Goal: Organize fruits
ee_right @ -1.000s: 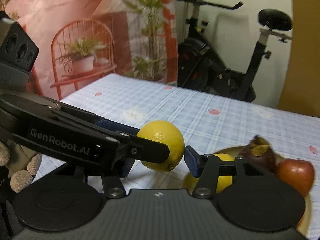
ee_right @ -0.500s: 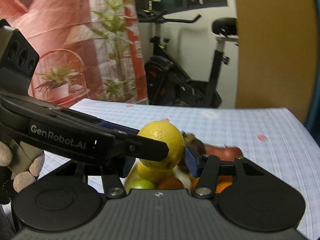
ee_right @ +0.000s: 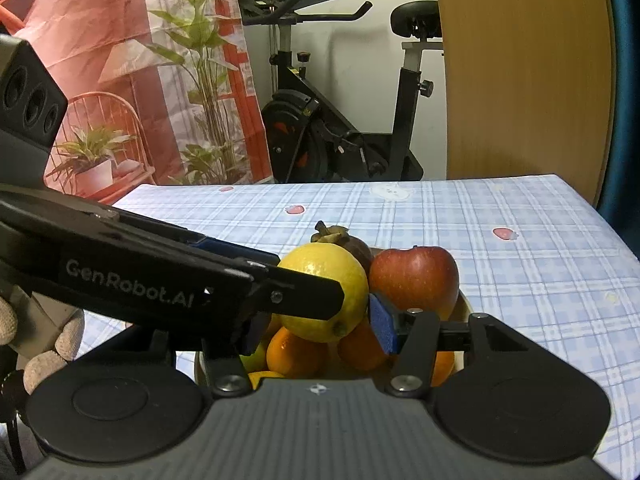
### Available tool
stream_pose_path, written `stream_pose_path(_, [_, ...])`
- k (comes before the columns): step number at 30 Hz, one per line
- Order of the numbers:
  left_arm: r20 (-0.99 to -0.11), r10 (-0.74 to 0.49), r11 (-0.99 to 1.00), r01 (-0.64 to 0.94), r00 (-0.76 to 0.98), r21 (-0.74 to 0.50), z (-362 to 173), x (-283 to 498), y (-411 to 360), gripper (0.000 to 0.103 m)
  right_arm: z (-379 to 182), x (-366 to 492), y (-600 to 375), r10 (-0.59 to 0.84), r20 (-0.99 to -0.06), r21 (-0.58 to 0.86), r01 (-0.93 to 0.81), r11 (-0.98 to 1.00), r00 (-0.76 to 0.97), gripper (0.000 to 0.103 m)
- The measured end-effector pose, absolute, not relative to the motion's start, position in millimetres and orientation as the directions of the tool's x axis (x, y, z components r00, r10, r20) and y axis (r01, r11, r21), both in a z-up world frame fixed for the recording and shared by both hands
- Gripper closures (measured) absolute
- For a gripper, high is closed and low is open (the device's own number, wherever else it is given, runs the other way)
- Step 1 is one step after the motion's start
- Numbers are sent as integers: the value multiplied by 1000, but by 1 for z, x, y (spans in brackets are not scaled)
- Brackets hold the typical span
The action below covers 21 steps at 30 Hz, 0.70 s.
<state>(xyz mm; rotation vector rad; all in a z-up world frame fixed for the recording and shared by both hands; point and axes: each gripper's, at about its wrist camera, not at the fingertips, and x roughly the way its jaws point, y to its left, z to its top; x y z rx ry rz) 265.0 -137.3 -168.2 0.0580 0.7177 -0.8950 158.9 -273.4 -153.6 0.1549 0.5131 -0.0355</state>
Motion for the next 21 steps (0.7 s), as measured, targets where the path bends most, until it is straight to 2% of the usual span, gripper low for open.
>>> stream_pose_path(7, [-594, -675, 666, 708, 438, -234, -162, 265, -132, 43, -153, 160, -270, -24, -499, 94, 82, 992, 866, 46])
stream_pose_path(11, [-581, -664, 687, 690, 470, -228, -155, 263, -123, 37, -150, 159, -270, -35, -504, 76, 85, 994, 863, 44])
stream_pose_path(14, [-570, -654, 707, 671, 497, -225, -147, 260, -114, 23, -146, 156, -268, -41, -502, 61, 83, 995, 864, 35])
stream_pose_path(17, [-547, -663, 712, 656, 512, -249, -138, 255, -104, 14, -139, 153, -265, -61, -502, 36, 92, 995, 863, 15])
stream_pose_path(21, [-537, -620, 754, 624, 572, -206, -126, 243, -93, 9, -131, 146, -261, -78, -498, 18, 101, 995, 864, 10])
